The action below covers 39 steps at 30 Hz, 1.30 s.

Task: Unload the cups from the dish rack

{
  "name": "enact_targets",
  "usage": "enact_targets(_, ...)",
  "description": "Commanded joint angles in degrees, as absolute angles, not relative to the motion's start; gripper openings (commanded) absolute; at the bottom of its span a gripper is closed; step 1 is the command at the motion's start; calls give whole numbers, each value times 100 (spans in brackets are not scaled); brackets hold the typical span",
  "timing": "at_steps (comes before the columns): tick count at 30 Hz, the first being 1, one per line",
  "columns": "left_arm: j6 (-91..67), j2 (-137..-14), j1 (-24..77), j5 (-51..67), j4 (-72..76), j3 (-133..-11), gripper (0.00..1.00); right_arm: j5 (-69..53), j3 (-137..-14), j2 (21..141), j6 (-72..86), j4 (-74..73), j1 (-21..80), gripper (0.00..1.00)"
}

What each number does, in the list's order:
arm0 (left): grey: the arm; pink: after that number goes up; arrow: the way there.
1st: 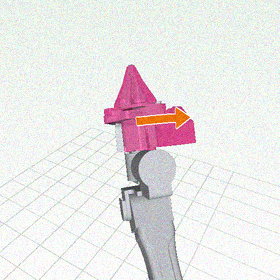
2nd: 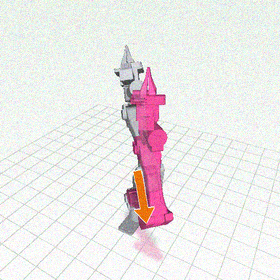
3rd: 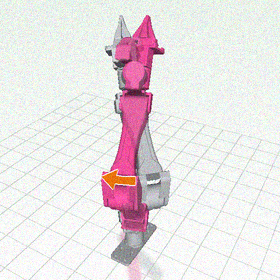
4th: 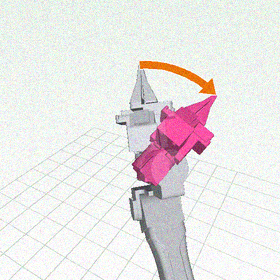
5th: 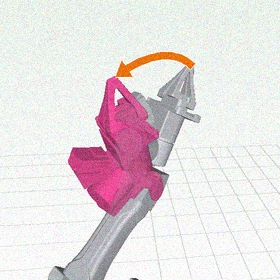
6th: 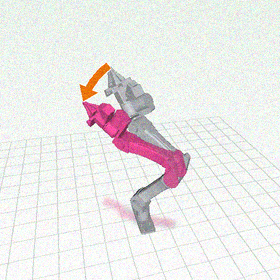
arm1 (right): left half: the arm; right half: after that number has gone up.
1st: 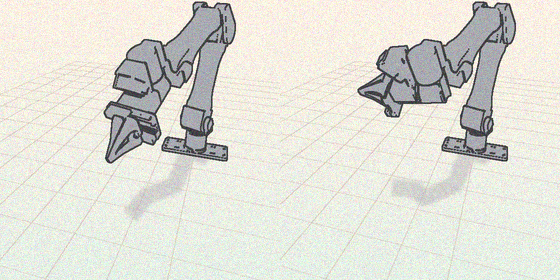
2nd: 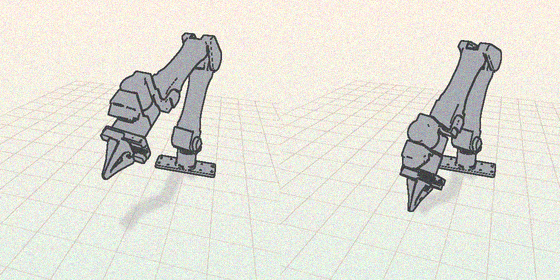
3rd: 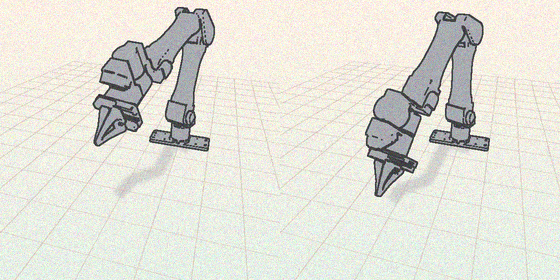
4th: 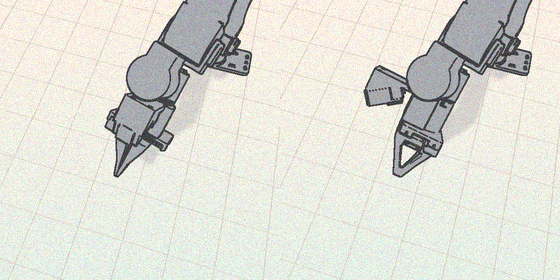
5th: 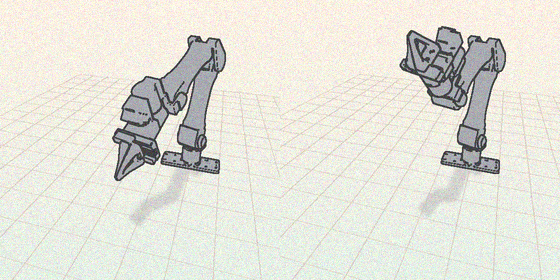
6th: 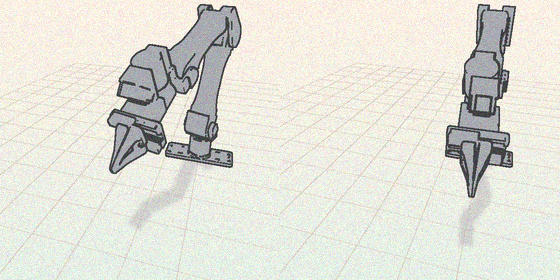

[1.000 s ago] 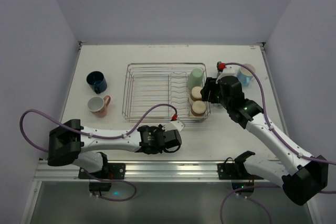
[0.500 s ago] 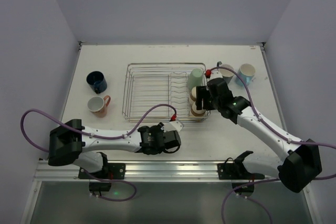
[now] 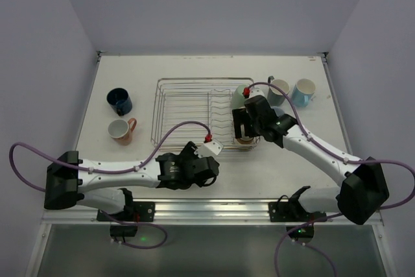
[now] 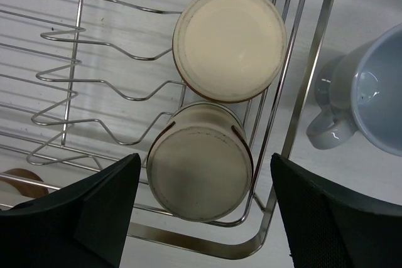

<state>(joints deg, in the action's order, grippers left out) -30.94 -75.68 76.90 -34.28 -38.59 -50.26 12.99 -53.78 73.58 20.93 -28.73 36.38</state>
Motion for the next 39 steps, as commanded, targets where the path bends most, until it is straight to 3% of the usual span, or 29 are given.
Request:
enact_targets(1, -3375, -7269, 7690, -3920, -3789, -5300, 77, 1406, -5634, 7488, 1969, -2936, 3665, 86)
enact_targets(12, -3524, -5618, 7690, -4394, -3015, -5028, 80, 1406, -5765, 7892, 1942, -2918, 3674, 76)
enact_targets(16, -3446, -4819, 7690, -4395, -2453, -4720, 82, 1415, -5801, 7919, 1942, -2909, 3691, 68)
enact_targets(22, -3375, -4544, 7690, -4131, -1908, -4518, 85, 1564, -5766, 7367, 2039, -2594, 3735, 55)
enact_targets(34, -2927, -4851, 7393, -3253, -194, -4280, 79, 1512, -5292, 5671, 2460, -1382, 3744, 46)
enact_targets(37, -3006, -4834, 6763, -2499, 473, -4070, 76, 996, -5002, 5240, 2662, -961, 3735, 45)
enact_targets(39, -3268, -4878, 6286, -1366, 1042, -3851, 74, 635, -4783, 5020, 2890, -661, 3727, 44)
